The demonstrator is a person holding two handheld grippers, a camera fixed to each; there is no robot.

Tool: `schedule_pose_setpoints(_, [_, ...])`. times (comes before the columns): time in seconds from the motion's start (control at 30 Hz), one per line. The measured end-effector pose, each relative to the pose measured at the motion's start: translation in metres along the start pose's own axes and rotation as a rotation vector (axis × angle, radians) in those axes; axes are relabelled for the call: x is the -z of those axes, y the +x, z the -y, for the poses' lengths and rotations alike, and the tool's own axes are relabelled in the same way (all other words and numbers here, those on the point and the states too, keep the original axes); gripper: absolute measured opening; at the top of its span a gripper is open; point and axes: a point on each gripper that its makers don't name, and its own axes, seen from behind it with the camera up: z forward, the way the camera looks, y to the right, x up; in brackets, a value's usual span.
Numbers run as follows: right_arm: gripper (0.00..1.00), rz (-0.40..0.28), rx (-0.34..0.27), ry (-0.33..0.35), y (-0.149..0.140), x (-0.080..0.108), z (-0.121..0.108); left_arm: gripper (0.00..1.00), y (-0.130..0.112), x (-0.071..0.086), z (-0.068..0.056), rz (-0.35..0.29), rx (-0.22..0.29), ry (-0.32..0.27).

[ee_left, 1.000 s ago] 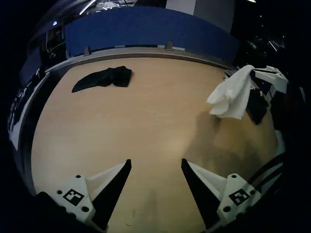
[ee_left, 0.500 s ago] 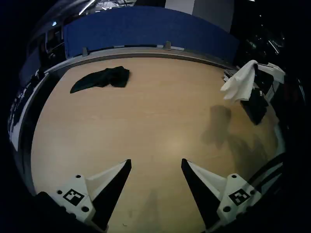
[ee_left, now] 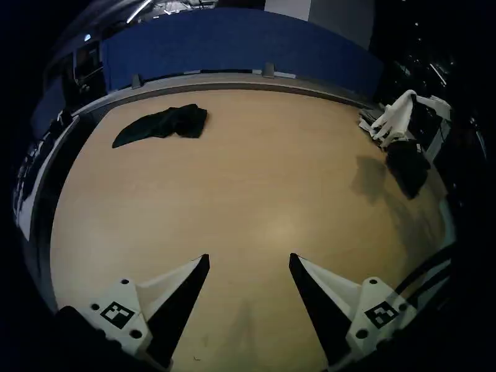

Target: Fold towel

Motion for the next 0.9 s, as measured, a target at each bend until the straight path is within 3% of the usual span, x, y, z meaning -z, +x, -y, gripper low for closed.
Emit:
schedule_pose_setpoints(0.43, [0.03,0.019,-0.005,-0.09,-0.003,0.005,-0.076,0.96,0.003,0.0,-0.004,0.002,0.003,0.01])
schedule_pose_setpoints(0.9, [0.03,0.05,-0.011,-0.13,-0.018,0.006,-0.109,0.95,0.003,0.0,-0.007,0.008,-0.003,0.014])
